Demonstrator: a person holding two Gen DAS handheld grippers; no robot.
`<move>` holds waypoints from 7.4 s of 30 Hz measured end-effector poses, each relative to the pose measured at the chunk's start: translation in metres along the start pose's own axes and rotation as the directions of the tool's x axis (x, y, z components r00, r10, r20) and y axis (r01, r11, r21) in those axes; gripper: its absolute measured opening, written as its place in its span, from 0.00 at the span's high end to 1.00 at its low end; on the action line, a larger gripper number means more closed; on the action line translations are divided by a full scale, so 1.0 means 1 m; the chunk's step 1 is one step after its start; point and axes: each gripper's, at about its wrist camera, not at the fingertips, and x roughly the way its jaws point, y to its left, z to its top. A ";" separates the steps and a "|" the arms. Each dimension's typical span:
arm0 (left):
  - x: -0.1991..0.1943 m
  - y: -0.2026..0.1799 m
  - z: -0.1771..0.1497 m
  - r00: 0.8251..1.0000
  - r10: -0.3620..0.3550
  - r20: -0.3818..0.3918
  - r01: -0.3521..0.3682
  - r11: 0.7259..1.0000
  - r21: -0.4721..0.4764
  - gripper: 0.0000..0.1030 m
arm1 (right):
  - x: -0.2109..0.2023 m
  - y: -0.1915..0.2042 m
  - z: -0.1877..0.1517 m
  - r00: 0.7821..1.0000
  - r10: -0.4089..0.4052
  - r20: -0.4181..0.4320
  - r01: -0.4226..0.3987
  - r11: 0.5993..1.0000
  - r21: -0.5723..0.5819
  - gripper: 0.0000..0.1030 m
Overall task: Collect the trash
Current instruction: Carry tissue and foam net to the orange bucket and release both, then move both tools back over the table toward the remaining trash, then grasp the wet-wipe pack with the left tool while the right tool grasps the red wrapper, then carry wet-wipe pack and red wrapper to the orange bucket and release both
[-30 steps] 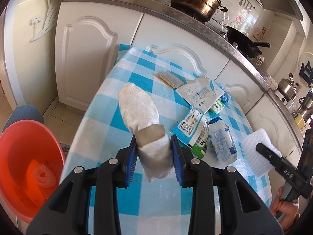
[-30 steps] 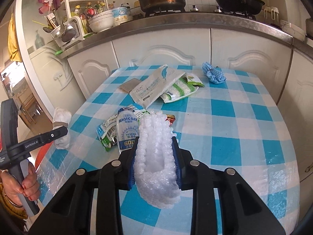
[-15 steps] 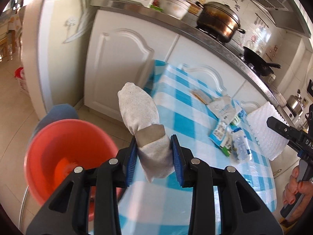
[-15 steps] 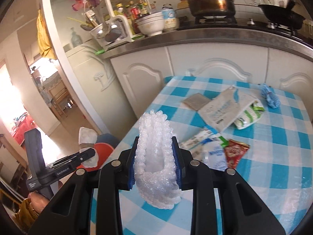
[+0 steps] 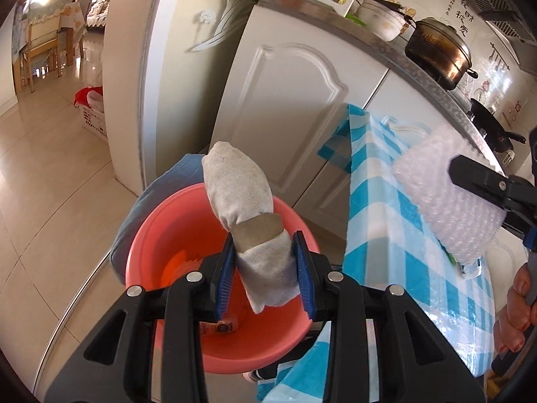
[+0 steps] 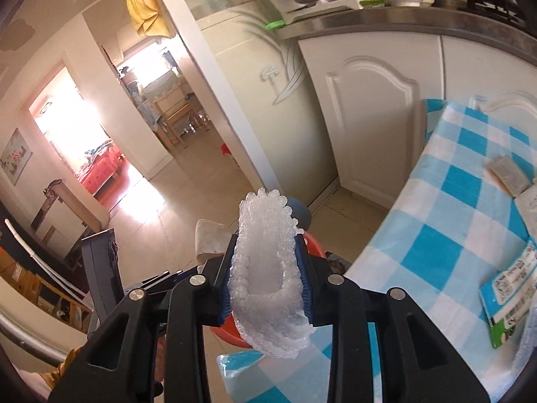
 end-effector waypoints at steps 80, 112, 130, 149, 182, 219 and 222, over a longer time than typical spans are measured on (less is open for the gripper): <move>0.023 -0.263 -0.004 0.976 -0.218 0.004 0.191 0.865 0.463 0.05 | -0.240 -0.242 -0.130 0.801 -0.385 0.458 0.175 0.883 0.435 0.04; 0.117 -0.325 -0.033 0.948 -0.175 -0.266 0.313 0.659 0.684 0.05 | -0.246 -0.290 -0.155 0.865 -0.296 0.405 0.032 0.838 0.545 0.04; 0.136 -0.349 -0.031 0.959 -0.128 -0.254 0.275 0.637 0.720 0.40 | -0.224 -0.291 -0.151 0.898 -0.275 0.343 0.053 0.843 0.535 0.04; 0.115 -0.292 -0.015 0.969 -0.146 -0.200 0.231 0.821 0.522 0.47 | -0.181 -0.277 -0.137 0.906 -0.388 0.168 0.268 0.834 0.482 0.33; 0.077 -0.260 -0.010 0.977 -0.167 -0.133 0.205 0.905 0.373 0.47 | -0.152 -0.266 -0.121 0.855 -0.517 0.043 0.465 0.801 0.378 0.69; -0.004 -0.147 -0.012 0.985 -0.172 -0.028 0.174 0.953 0.247 0.47 | -0.218 -0.177 -0.118 0.793 -0.590 0.154 0.518 0.785 0.340 0.70; -0.010 -0.127 -0.011 0.988 -0.156 -0.017 0.156 0.962 0.224 0.47 | -0.213 -0.159 -0.109 0.803 -0.573 0.165 0.511 0.803 0.306 0.70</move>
